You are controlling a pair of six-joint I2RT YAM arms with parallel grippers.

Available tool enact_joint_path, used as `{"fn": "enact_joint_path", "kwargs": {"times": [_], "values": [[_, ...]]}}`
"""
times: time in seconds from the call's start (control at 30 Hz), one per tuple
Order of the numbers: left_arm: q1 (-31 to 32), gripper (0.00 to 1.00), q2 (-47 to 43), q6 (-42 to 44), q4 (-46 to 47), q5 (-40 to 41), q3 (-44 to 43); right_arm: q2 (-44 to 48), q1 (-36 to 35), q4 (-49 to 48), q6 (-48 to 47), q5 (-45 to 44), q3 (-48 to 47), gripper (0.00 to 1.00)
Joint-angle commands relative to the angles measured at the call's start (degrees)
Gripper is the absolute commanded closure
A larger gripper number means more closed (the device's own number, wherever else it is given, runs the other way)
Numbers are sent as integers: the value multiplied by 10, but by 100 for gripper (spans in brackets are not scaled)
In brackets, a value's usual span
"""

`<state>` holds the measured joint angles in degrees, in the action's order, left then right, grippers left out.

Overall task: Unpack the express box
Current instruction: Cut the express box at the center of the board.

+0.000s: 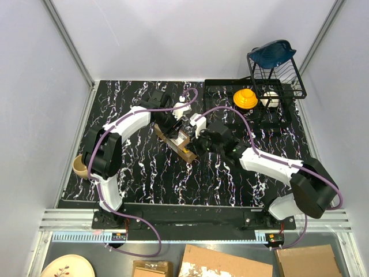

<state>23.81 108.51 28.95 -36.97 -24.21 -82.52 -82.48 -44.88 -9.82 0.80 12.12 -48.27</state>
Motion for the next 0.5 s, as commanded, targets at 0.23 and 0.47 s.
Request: {"fn": "enact_joint_path", "kwargs": {"times": [0.23, 0.47], "values": [[-21, 43, 79, 50, -36, 99, 34, 35, -2, 95, 37, 34, 24, 100], [-21, 44, 79, 51, -38, 101, 32, 64, -2, 133, 54, 26, 40, 100]]}}
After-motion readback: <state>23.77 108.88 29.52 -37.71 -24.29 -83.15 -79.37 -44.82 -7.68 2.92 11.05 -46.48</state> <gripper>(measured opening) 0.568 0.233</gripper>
